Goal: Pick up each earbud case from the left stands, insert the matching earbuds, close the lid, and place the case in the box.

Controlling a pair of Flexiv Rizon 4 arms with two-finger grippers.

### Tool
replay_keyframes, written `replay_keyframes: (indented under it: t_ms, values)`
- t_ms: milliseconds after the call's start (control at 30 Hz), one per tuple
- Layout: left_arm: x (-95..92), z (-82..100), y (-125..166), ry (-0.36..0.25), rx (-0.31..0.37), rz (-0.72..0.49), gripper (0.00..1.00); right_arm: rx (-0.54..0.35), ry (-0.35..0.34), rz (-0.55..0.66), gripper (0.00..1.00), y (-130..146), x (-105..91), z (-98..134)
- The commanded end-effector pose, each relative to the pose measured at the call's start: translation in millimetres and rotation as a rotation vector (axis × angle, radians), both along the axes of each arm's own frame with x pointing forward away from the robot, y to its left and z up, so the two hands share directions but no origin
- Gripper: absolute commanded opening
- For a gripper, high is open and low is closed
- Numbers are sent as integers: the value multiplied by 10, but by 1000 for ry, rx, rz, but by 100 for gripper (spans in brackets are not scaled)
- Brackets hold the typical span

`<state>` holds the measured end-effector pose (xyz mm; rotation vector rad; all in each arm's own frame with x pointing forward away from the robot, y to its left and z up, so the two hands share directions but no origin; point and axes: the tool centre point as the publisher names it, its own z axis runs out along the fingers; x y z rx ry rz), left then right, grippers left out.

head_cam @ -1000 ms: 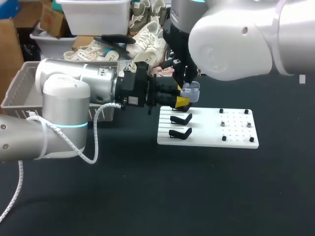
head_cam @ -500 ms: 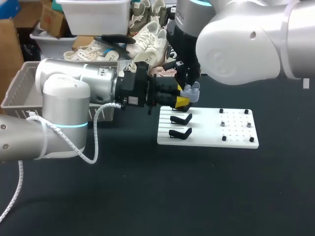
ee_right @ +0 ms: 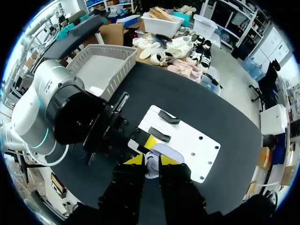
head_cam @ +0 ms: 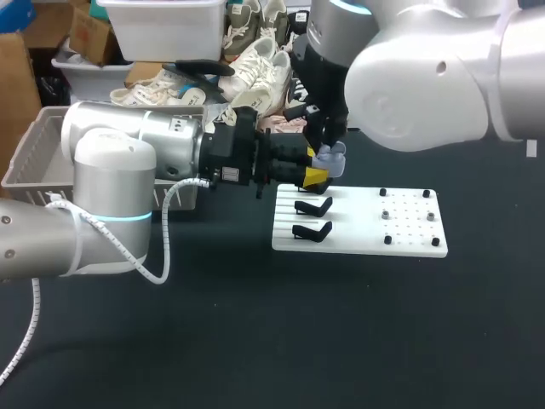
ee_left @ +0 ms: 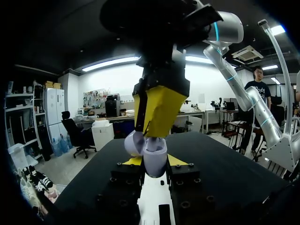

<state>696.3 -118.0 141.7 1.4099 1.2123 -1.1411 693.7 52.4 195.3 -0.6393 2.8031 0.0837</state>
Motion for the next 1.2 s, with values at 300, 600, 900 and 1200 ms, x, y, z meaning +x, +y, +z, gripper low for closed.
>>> replay_keyframes:
  t_ms: [300,600,900,1200]
  values:
    - [3,-1,-1,0,-1,0,0,-2,3,-9,0,-6,4,-59]
    - [3,-1,-1,0,-1,0,0,2,16,-11,0,0,14,-92]
    - [3,-1,-1,0,-1,0,0,0,8,-14,35,17,20,-65]
    - [3,-1,-1,0,-1,0,0,3,-11,-16,42,9,-33,23]
